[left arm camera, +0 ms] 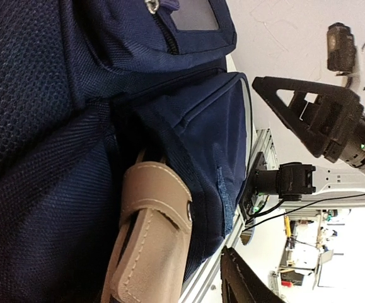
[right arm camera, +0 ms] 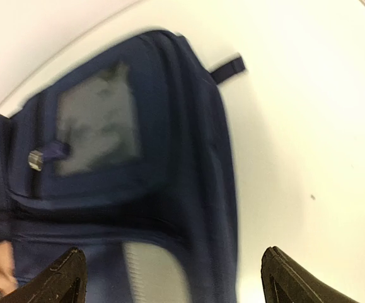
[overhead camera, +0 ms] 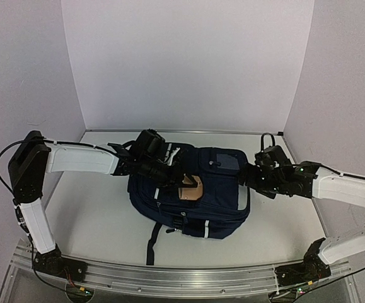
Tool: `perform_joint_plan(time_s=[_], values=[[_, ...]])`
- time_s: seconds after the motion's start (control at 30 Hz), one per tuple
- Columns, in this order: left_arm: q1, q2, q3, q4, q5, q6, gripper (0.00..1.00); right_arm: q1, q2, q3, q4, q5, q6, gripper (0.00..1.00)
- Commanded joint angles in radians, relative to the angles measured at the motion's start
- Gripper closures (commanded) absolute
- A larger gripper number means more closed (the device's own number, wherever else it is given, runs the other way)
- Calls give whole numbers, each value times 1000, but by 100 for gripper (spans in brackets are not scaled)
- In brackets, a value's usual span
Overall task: Pack the student bag
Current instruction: Place the personal item in the student bag.
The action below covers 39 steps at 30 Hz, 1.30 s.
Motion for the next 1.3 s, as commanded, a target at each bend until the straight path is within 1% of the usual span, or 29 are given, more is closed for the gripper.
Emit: perform_joint_plan(time_s=[0.0,0.1,0.27,0.47,0.67,0.73,0.8,0.93,1.03,1.13,1.17,1.27], values=[[5,-45,14,-149,-156,62,44,-22,-65,-49,-24,-123,-21,9],[5,-60,19,-181,-163,70,34,-23,-80,-68,-22,-156,-28,16],[5,-80,19,-232,-193,75,30,-23,-88,-94,-14,-183,-26,32],[5,-105,13,-269,-221,79,30,-23,-65,-107,23,-214,-29,48],[5,-142,18,-316,-281,89,29,-23,-34,-110,74,-249,-34,66],[5,-150,20,-331,-299,92,29,-23,-23,-110,86,-256,-35,70],[5,-154,13,-321,-288,90,30,-23,-12,-112,95,-259,-36,74],[5,-142,-1,-284,-233,70,46,-23,3,-114,109,-266,-38,81],[5,-124,-4,-255,-212,65,64,-23,6,-116,119,-266,-40,85],[4,-93,7,-227,-193,67,77,-22,7,-115,126,-266,-43,87],[5,-83,18,-224,-189,72,80,-22,7,-115,130,-288,-45,87],[5,-23,65,-224,-170,88,87,-22,8,-112,137,-305,-48,88]])
